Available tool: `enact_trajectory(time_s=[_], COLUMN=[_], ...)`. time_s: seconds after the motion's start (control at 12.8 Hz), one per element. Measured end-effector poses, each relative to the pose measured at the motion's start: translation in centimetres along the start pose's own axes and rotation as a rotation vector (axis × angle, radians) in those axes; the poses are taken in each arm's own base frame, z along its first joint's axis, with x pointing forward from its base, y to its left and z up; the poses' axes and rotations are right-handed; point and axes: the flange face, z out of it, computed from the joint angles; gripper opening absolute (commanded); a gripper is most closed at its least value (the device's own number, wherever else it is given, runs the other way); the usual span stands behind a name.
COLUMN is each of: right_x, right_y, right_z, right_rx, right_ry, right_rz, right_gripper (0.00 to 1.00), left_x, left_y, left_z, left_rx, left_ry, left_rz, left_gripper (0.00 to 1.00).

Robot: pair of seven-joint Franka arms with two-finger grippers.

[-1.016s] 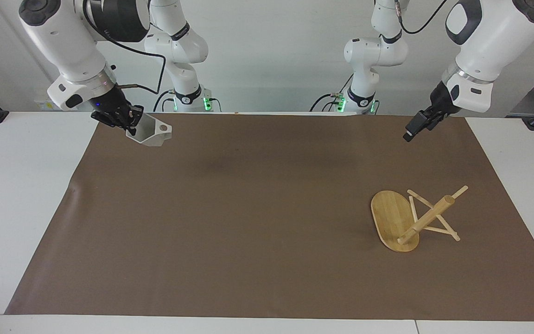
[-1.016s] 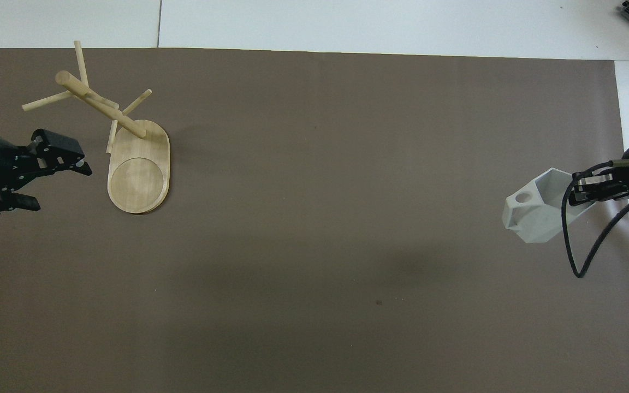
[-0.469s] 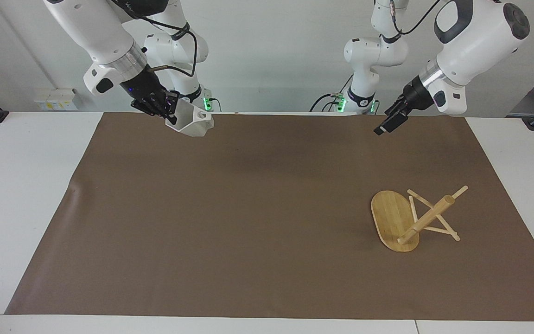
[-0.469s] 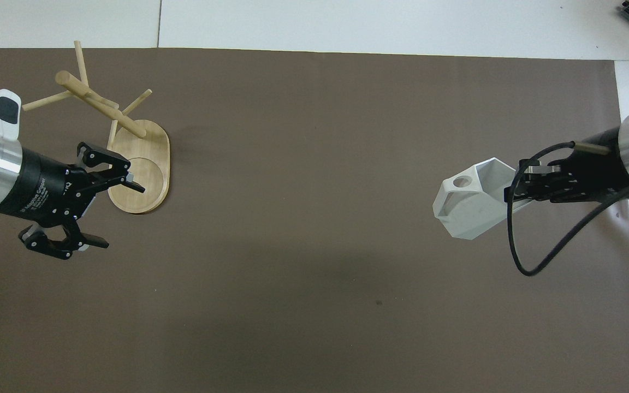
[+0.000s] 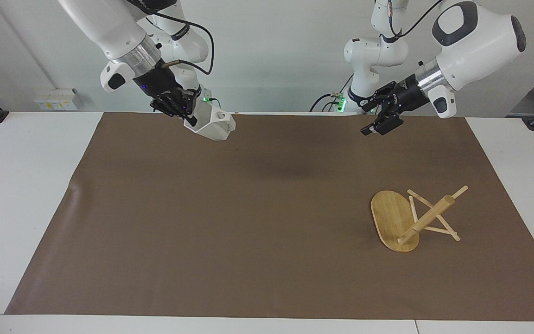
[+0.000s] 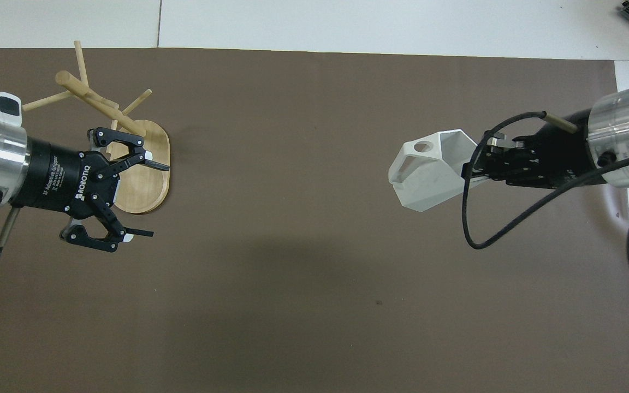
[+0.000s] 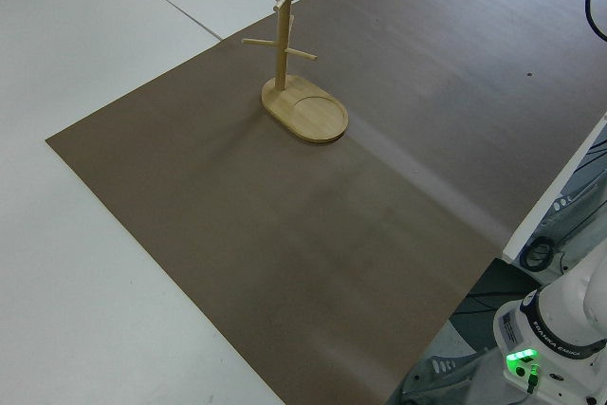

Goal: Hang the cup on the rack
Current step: 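Carry the cup with the right gripper while the left gripper approaches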

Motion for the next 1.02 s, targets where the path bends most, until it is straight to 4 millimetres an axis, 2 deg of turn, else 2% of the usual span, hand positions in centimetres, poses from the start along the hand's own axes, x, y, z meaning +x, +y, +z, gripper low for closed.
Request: enact_trajectory(time_s=[0.16,0.55,0.78,1.02], right_x=[-0.8,-2.1,-4.1,-5.1], right_y=[-2.4,-5.9,-8.9,-10.1], right_z=[1.0,2.9,5.4,6.7], right_rx=[0.052,0.168,0.205,0.222], right_ry=[0.010,0.013,0.005,-0.016], right_rz=[0.064,0.150,0.137,0.126], right_gripper=[0.00,0.00,0.00,0.00], left_x=[-0.7,-2.7,-2.6,-2.2], left_y=[0.4,1.4,3.0,3.8], left_z=[1.4,3.9,5.8,6.2], left_rx=[-0.032,-0.051,-0.096,-0.136], left_ry=[-0.070,-0.299,-0.362,-0.405], left_rz=[-0.075,-0.167,-0.213,-0.248], left_gripper=[1.00,1.00,1.00,1.00])
